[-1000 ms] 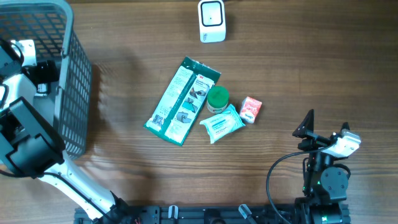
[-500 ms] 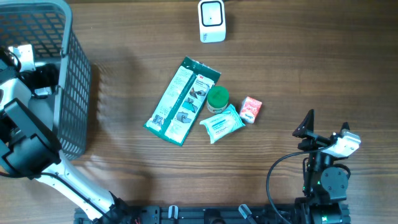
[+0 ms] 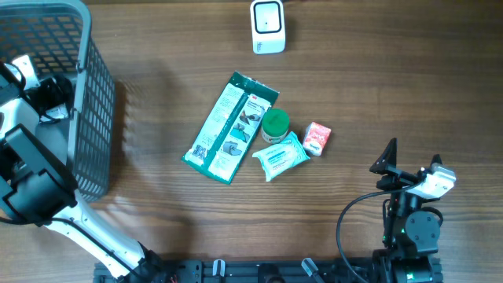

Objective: Scan the item barcode

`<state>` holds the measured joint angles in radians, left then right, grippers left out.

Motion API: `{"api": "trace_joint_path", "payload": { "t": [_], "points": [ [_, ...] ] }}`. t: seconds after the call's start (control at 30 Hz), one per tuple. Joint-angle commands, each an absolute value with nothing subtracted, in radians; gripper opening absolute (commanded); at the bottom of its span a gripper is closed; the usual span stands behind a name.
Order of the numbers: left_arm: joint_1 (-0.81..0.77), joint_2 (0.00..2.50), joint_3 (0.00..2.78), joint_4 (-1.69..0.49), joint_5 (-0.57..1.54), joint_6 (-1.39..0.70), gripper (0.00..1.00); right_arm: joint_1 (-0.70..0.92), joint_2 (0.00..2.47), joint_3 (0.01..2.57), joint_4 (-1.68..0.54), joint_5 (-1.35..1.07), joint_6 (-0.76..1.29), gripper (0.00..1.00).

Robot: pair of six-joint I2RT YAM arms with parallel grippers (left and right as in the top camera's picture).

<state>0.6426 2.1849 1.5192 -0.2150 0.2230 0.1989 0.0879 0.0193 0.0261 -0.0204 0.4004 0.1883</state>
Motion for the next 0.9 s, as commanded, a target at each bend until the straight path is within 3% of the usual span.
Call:
{"api": "trace_joint_path", "payload": {
  "t": [0.0,0.27,0.37,0.43,0.67,0.87],
  "points": [
    [0.645,2.219,1.507,-0.181,0.231,0.176,1.0,0.086,0.014,0.028,-0.016,0.398,0.186,1.0],
    [0.636,2.271,1.507,-0.195,0.226,0.253,0.97,0.086,0.014,0.028,-0.016,0.398,0.185,1.0],
    [0.627,2.272,1.507,-0.221,0.217,0.292,0.67,0.086,0.014,0.028,-0.016,0.398,0.186,1.0],
    [0.627,2.272,1.507,-0.232,0.192,0.292,0.6,0.086,0.014,0.028,-0.016,0.398,0.186,1.0],
    [0.625,2.211,1.507,-0.282,0.189,0.291,0.6,0.086,0.014,0.028,-0.016,0.398,0.186,1.0],
    [0.625,1.99,1.507,-0.306,0.189,0.28,0.6,0.086,0.014,0.028,-0.016,0.398,0.185,1.0]
  ]
}}
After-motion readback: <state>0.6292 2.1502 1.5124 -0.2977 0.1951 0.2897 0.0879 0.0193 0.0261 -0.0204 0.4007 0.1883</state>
